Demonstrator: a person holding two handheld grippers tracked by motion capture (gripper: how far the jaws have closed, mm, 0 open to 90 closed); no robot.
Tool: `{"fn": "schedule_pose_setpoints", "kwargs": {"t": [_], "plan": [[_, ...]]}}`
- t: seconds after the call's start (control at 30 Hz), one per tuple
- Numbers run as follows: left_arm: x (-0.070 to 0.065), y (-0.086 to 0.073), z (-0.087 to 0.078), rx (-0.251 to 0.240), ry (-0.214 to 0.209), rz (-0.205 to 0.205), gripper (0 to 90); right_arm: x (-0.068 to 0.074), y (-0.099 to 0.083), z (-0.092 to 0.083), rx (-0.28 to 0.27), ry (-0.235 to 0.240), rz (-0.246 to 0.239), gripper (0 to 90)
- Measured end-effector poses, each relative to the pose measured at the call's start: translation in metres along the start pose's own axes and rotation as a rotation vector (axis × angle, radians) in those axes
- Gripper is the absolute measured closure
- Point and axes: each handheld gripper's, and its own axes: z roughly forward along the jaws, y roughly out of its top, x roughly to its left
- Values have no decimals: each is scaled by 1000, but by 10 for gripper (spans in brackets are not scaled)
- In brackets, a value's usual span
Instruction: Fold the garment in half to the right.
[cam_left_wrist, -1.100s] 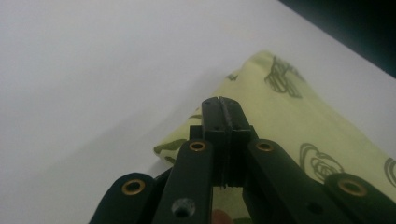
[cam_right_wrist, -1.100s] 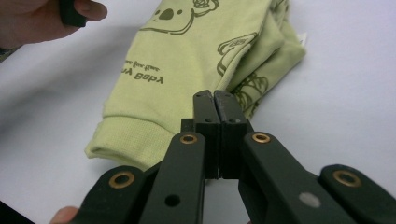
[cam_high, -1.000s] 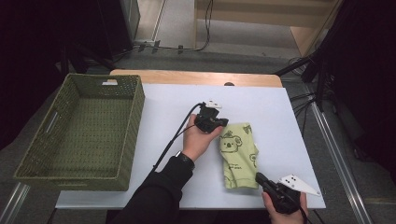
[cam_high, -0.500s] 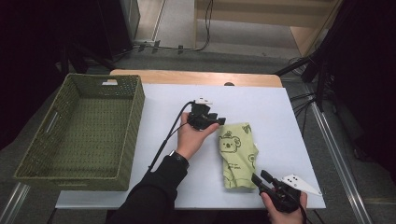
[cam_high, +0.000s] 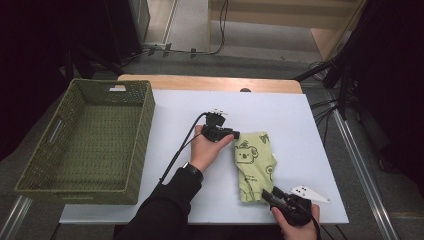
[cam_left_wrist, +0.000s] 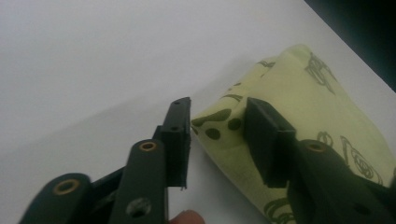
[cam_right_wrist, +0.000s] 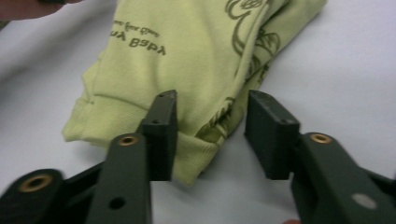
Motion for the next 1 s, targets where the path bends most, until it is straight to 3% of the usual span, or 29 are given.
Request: {"fn": "schedule_pose_setpoints", "kwargs": {"t": [0.13,0.37,0.57,0.67,0.73,0.77,0.8,0.83,0.87,0.9,1.0], "plan": [[-6,1,1,21,9,38,890,0,0,1,8,31,12,694],[-8,3,-3,15,44,93,897,1,1,1,2,34,24,761],[-3,3,-15,-15,66,86,898,6,1,2,-6,31,17,765],[-1,2,-18,-17,60,74,897,10,1,3,-9,29,11,765],[-1,0,-21,-24,19,59,895,10,1,3,-9,27,11,765],[-2,-1,-22,-35,5,56,888,10,1,3,-9,26,12,765],[-2,-1,-22,-35,5,56,809,10,1,3,-10,25,12,764],[-4,0,-22,-61,-30,46,722,10,1,3,-9,23,11,764],[-4,0,-22,-61,-30,46,666,10,1,3,-9,23,11,764],[-7,1,-21,-69,-57,51,631,11,1,3,-11,18,9,764],[-14,2,-15,-43,-55,66,562,11,1,3,-11,15,4,764]]}}
